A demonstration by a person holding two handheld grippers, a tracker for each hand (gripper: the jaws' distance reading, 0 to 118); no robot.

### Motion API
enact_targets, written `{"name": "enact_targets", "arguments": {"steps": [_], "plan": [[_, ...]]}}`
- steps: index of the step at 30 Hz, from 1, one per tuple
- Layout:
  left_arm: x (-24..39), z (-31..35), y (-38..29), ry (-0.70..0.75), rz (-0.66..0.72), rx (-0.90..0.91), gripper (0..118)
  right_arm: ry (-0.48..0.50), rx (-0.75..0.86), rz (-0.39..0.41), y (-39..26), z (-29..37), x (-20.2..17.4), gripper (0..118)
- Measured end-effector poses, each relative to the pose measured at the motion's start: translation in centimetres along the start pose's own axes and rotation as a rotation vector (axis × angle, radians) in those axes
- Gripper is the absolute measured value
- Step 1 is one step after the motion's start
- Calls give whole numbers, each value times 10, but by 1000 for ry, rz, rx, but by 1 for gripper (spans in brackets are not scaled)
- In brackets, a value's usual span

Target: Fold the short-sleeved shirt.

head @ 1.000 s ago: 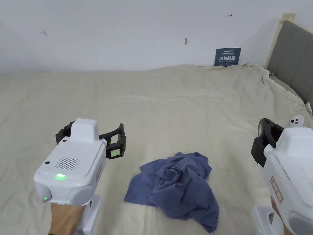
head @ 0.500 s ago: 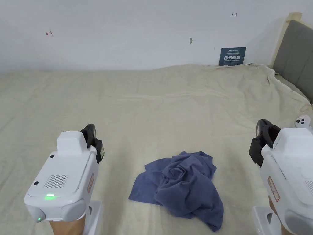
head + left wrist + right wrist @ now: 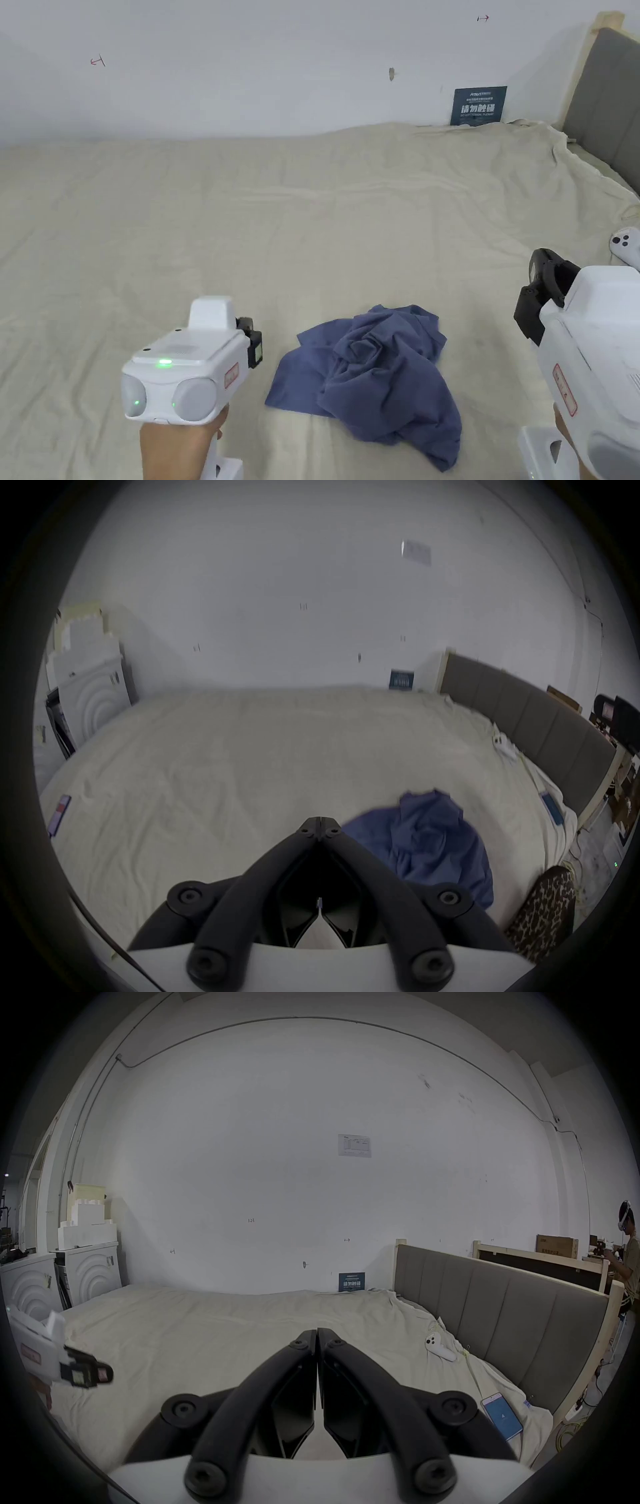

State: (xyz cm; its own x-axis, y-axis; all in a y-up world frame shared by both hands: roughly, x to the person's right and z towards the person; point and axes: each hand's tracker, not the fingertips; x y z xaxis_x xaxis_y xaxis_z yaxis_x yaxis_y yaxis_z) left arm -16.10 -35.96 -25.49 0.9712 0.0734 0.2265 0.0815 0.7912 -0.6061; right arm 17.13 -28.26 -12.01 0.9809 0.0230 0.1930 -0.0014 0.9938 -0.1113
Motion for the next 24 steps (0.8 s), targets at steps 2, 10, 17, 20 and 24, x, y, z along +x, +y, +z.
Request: {"name": "enact_targets", "arguments": {"steps": [2,10,17,20,24], "plan": [[-1,-14,-8,-33,50,-40,0,-3,-7,2,-2,-2,0,0],[4,-75,-33,-47,58,-313,0,-14,-44,-2,-15,-11,7,0],[8,-110,-44,-26,64,-435,76,-15,-63,1,-16,-13,5,0],[9,-120,-47,-12,73,-447,75,-16,-67,3,-16,-14,4,0],[12,-132,-53,-1,55,-493,44,-17,-74,1,-16,-16,2,0]]}}
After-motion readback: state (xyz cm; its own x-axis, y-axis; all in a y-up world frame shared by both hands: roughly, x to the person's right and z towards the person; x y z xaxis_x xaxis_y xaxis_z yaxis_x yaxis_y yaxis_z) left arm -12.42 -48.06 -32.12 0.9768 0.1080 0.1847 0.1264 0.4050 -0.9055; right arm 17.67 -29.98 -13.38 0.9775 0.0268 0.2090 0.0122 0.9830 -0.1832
